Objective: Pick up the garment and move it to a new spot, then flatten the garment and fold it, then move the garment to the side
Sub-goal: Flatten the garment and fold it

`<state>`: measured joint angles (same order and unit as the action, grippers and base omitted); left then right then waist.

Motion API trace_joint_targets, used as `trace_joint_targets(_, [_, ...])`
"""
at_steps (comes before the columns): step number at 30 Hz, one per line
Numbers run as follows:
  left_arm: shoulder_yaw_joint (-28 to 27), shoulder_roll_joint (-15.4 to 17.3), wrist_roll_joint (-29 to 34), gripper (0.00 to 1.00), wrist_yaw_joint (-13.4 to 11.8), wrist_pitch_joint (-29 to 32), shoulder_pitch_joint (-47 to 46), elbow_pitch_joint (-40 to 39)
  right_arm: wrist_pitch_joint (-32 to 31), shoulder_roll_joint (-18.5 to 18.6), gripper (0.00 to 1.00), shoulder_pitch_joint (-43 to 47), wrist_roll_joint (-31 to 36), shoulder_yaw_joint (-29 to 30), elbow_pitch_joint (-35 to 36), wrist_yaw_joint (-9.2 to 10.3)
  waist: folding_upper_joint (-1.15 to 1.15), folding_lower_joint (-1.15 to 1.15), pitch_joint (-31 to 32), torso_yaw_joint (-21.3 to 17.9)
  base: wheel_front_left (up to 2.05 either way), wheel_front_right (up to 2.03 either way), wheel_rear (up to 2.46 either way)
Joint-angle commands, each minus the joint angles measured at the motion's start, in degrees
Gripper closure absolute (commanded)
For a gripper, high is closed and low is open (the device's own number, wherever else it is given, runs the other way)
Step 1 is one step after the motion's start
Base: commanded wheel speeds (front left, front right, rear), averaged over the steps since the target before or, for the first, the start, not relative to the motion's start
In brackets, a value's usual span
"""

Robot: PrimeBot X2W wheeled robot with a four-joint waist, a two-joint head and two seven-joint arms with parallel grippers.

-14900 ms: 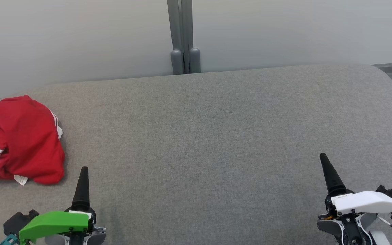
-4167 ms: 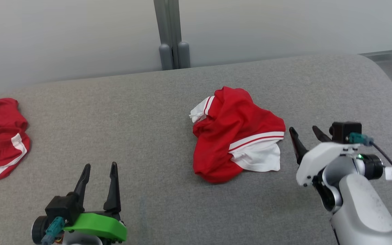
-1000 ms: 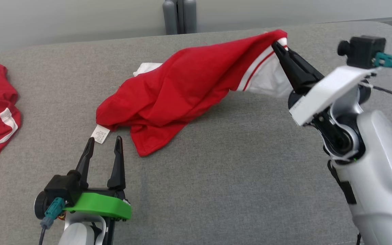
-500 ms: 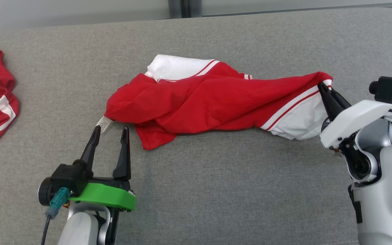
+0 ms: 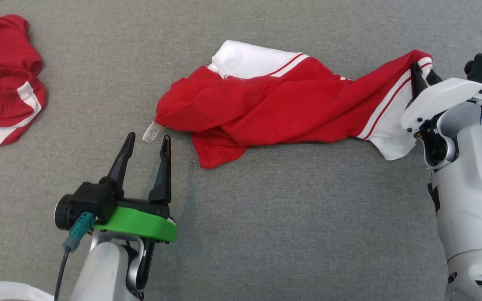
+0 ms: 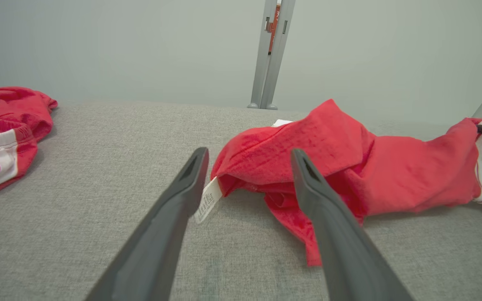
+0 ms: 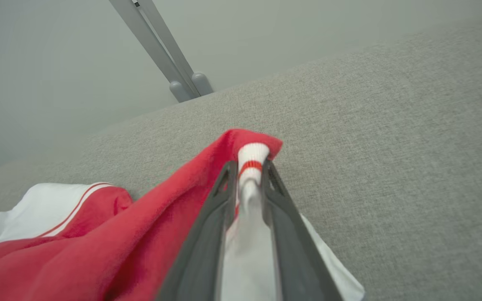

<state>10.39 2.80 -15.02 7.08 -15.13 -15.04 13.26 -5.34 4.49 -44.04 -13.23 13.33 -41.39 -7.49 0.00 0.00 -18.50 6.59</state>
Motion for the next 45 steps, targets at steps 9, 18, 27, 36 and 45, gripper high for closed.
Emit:
trace_joint_targets(9, [-1.83,0.18,-0.11,0.0,-0.55,-0.03,0.73,0.45,13.76,3.39,0.0,-2.11,4.89,-4.48,-1.59,0.0,0.0,0.0,1.22,0.35,0.0,0.0,0.0])
trace_joint_targets(18, [-6.7,0.19,1.79,0.0,-1.04,-0.03,5.06,-0.06,19.83,4.6,0.0,13.13,6.7,-9.35,13.36,0.01,0.0,0.0,6.89,-4.55,0.0,0.0,0.0])
trace_joint_targets(27, [-8.92,0.2,3.44,0.0,-0.8,-0.03,9.62,-1.14,20.56,0.94,0.0,30.32,10.56,-9.69,28.09,0.03,0.0,0.0,12.63,-7.75,0.0,0.0,0.0])
trace_joint_targets(36, [-8.6,0.19,3.19,0.0,-1.24,-0.03,14.72,0.26,20.56,-1.05,0.0,39.52,10.42,-12.65,30.63,0.03,0.0,0.0,18.78,-8.86,0.0,0.0,0.0])
trace_joint_targets(45, [-8.79,0.19,3.11,0.0,-0.69,-0.03,16.29,1.6,19.75,-1.52,0.0,41.56,9.58,-12.57,29.6,0.03,0.0,0.0,20.33,-8.96,0.0,0.0,0.0])
